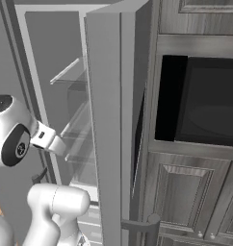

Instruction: Grab the garlic and lemon from the fridge, place them in the blender, close the lid, and turn on the blender to create a marinade.

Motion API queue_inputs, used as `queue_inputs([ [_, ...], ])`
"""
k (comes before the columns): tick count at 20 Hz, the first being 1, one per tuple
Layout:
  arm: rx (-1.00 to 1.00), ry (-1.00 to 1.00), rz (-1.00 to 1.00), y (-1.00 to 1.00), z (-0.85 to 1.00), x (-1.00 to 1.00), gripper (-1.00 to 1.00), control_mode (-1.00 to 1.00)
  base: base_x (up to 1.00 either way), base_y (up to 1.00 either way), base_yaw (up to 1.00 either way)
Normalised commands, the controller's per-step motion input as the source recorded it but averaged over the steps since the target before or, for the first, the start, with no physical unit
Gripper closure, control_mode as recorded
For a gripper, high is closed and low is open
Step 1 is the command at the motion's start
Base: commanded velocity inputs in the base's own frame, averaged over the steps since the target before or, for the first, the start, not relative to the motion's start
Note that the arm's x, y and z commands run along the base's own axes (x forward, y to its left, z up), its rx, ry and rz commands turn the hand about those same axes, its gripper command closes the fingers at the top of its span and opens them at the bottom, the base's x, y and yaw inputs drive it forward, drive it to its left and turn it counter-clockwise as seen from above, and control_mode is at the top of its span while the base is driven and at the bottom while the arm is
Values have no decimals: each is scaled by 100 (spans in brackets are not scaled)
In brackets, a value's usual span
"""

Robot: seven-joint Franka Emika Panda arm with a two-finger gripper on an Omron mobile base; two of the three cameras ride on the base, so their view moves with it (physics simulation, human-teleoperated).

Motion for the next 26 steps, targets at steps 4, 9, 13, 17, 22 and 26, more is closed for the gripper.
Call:
queue_inputs([
  [4, 0, -4, 3, -39, 4, 67, -100, -100, 0, 0, 0],
  [9, -8, 0, 1, -40, 7, 40, -100, -100, 0, 0, 0],
  [13, -6, 0, 0, -39, -1, 40, -100, -100, 0, 0, 0],
  [17, 0, 0, 2, -38, -18, 77, -100, -100, 0, 0, 0],
  [22, 0, 6, 5, -17, -57, 99, -100, -100, 0, 0, 0],
  [26, 0, 6, 7, -4, -37, 94, -100, -100, 0, 0, 0],
])
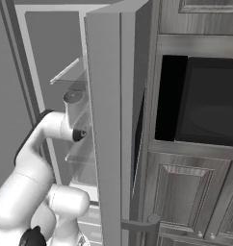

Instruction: Grab the garlic and lemon from the fridge, place them in the blender, close the lid, and turn on the blender to create a marinade.

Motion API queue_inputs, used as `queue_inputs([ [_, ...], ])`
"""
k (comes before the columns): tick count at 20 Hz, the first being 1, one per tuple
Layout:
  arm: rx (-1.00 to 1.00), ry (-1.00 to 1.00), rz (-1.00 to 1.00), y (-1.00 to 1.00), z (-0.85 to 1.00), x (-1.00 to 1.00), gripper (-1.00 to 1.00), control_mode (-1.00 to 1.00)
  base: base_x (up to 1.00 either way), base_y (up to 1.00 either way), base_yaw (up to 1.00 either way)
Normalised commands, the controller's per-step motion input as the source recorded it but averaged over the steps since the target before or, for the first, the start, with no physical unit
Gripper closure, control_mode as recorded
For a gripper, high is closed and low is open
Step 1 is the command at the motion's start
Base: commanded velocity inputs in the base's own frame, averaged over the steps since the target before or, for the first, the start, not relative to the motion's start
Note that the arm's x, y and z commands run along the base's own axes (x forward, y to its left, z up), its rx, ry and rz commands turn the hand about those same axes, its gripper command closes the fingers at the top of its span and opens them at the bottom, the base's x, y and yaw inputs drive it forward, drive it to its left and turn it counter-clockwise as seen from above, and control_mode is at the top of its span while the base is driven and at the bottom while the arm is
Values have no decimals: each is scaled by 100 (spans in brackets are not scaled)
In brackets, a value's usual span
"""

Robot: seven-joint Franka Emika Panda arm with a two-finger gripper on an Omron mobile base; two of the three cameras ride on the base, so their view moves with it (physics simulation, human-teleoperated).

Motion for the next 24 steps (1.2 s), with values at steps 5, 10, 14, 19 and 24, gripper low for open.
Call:
queue_inputs([
  [5, -1, 9, 0, -13, -1, 68, -100, -100, 0, 0, 0],
  [10, -1, 5, 0, -2, -23, 82, -100, -100, 0, 0, 0],
  [14, 0, 2, 1, -13, -6, 77, -100, -100, 0, 0, 0],
  [19, -1, 0, 0, -2, -45, 53, -100, -100, 0, 0, 0],
  [24, 0, 0, 2, -6, -22, 50, -100, -100, 0, 0, 0],
])
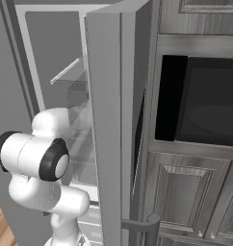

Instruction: Grab the garlic and lemon from the fridge, place them in the blender, close the lid, and turn on the blender to create a marinade.

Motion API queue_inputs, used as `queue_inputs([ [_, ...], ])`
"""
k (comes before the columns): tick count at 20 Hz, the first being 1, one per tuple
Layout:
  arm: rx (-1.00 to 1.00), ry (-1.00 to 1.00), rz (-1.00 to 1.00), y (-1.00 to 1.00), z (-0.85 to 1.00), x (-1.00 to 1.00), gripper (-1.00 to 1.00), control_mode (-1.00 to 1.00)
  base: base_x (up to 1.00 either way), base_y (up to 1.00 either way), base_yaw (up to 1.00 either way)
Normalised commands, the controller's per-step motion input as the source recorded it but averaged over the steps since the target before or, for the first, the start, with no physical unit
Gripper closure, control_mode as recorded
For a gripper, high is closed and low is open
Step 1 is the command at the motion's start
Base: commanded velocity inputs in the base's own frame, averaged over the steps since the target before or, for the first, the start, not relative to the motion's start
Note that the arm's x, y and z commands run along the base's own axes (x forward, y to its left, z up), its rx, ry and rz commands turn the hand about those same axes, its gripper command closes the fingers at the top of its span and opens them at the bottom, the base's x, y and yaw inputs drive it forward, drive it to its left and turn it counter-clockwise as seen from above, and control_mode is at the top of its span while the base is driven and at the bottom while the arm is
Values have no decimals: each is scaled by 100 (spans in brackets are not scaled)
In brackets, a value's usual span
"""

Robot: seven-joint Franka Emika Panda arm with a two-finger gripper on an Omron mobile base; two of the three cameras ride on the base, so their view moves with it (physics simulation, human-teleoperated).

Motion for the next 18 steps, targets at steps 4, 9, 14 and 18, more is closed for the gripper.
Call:
queue_inputs([
  [4, 0, 2, 2, -9, -2, 47, -100, -100, 0, 0, 0],
  [9, -1, 3, 0, -1, -31, 23, -100, -100, 0, 0, 0],
  [14, -3, 0, 0, 0, -49, 1, -100, -100, 0, 0, 0],
  [18, -2, -1, 2, 9, -49, 9, 100, -100, 0, 0, 0],
])
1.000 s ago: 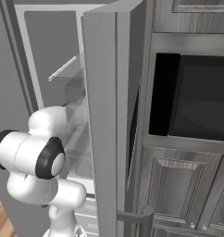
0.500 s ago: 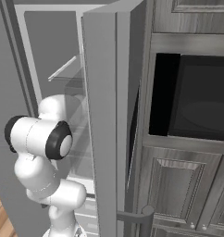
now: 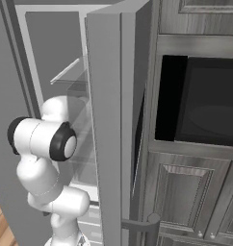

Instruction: Grab the garlic and lemon from the fridge, place them in the blender, close the lid, and turn on the blender to create a marinade.

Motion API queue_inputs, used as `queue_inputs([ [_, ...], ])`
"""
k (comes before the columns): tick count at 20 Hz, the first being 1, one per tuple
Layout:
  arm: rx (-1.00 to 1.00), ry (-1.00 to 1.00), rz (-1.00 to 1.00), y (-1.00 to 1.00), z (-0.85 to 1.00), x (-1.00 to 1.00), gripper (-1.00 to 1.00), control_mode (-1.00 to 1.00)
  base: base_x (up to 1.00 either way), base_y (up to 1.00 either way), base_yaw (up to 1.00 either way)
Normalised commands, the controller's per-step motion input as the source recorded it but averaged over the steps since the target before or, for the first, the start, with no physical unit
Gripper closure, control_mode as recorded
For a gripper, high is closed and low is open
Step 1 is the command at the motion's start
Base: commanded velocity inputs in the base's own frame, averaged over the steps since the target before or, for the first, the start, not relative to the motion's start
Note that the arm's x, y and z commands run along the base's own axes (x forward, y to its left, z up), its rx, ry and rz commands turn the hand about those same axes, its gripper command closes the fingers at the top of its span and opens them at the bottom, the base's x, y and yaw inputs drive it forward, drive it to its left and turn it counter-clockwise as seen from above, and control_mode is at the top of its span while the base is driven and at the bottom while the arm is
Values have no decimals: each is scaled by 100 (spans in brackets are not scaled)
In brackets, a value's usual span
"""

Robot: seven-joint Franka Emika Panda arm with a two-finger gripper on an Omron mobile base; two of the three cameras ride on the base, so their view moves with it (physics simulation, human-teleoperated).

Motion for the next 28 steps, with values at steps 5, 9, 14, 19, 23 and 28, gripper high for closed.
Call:
queue_inputs([
  [5, 0, -8, 6, 12, -30, 3, 100, -100, 0, 0, 0],
  [9, 0, -14, 6, 11, -34, -34, 100, -100, 0, 0, 0],
  [14, 1, -1, 0, 1, -12, -72, 100, -100, 0, 0, 0],
  [19, 5, 0, 0, 0, 5, -100, 100, -100, 0, 0, 0],
  [23, 5, 6, 0, 1, 41, -100, 100, -100, 0, 0, 0],
  [28, 2, 17, 0, 9, 51, -92, 100, -100, 0, 0, 0],
])
